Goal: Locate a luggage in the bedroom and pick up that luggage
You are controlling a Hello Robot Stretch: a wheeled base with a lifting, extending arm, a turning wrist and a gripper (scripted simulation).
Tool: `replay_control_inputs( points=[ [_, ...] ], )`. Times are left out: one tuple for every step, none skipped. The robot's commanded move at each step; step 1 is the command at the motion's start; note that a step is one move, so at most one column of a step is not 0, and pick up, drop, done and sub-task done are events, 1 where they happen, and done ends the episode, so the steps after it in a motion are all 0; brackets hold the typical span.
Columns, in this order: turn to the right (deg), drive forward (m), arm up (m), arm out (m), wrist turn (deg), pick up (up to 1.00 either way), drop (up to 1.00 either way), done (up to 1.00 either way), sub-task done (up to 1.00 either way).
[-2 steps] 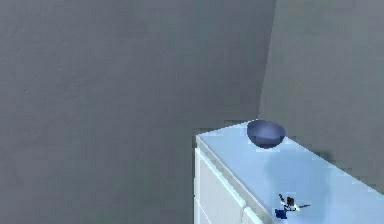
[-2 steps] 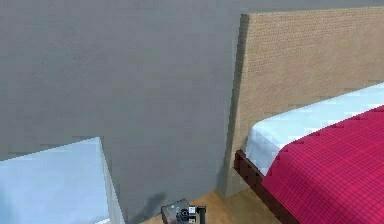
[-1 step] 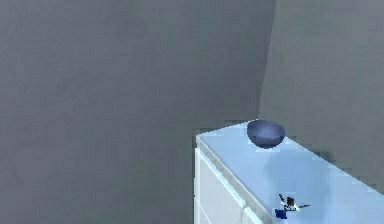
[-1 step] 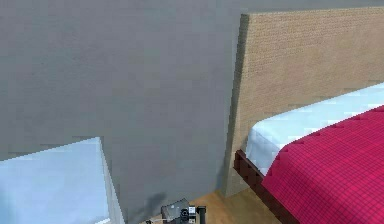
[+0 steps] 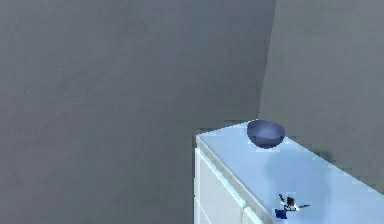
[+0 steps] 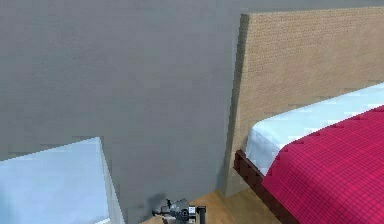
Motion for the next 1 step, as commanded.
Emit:
replay_control_inputs(
  points=[
    [0.0, 0.0, 0.0, 0.0, 9.0, 0.0, 0.0, 0.0, 0.0]
  ],
)
